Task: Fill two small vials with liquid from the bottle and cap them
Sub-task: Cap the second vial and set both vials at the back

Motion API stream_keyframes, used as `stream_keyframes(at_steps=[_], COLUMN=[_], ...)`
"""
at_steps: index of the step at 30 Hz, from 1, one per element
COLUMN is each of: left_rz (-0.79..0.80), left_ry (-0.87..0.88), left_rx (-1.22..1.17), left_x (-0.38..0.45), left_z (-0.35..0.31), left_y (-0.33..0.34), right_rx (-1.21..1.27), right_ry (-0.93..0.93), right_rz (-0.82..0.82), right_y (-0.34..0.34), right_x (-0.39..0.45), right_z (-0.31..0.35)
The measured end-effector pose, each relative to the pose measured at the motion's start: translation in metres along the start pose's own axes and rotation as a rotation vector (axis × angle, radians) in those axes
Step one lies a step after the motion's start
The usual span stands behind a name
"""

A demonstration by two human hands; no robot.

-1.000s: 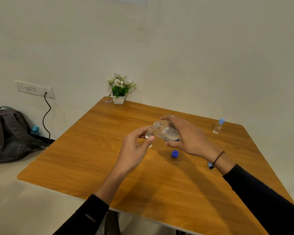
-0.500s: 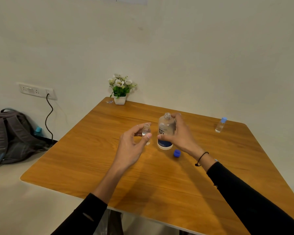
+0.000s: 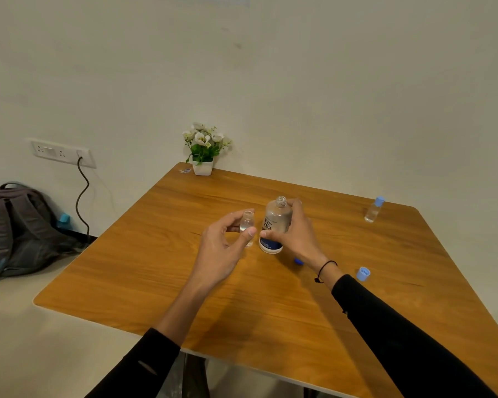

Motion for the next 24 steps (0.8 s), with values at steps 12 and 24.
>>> stream_keyframes(at_steps=[12, 24], left_rz=[0.064, 0.111], left_ry=[0.005, 0.000], left_rx=[-0.003, 0.002], left_x=[-0.007, -0.015], left_z=[-0.013, -0.024], left_y=[0.018, 0.048], right_rx=[-0.674, -0.942], right_ry=[-0.137, 0.143], right_rz=[-0.077, 0.209], right_y=[-0.112, -0.145], right_x=[-0.018, -0.051], right_z=[-0.032, -0.065])
Point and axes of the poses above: each hand's wrist, its own x-axis towards the middle knuckle, its own y-axis out of the palm, z = x × y, the point moved 5 cm from there along x, towards the middle knuckle, and after that the axes turned 13 degrees about -z, right-handed, at the moved point
